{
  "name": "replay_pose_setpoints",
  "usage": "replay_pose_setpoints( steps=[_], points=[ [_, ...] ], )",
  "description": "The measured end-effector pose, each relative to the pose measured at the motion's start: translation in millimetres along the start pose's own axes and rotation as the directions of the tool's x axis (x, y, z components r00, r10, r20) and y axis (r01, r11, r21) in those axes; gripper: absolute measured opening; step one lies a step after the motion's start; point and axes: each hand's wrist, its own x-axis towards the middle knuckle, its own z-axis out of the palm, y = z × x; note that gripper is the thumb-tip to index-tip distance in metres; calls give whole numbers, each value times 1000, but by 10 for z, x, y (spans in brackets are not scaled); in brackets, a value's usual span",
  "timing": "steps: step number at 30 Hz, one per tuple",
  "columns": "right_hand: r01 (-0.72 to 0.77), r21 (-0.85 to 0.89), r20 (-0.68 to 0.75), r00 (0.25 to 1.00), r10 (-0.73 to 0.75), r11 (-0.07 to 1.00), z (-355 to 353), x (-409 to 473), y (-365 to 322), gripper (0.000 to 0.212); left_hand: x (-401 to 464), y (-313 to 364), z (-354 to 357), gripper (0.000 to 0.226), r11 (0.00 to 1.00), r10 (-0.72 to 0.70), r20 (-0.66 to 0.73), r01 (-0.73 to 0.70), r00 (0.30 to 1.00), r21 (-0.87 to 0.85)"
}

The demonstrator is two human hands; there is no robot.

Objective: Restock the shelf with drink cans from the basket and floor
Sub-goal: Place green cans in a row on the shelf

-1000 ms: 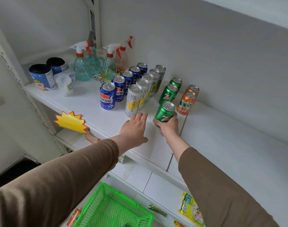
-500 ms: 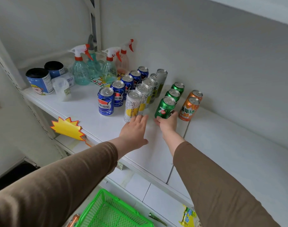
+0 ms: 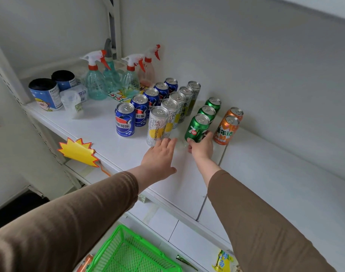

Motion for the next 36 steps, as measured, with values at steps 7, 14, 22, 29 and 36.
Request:
replay_pose_setpoints(
  steps=[7,14,22,29,36],
  points=[
    [11,40,35,999,-12,999,-220,-497,-95,80,-144,-64,-20,105,1000,-17,-16,17,1000,-12],
    [424,-286,154,905,-396,859,-341,-1464,12,67,-665,-269,36,100,999,-38,-108,34,993,-38],
    [737,-416,349,670,-655,532,-178,-2722,463,57,-1874,-760,580,98,995,-68,-248,49,966,-81],
    [844,-337,595,534,-600,417,155,-3404,1665,50,-2786,-1162,1799,107,989,-129,-66,123,989,-85],
    [728,-382,715,623,-318,570,481,-3599,3393,54,-3407,-1319,3413,109,969,-218,206,237,954,-73]
  ],
)
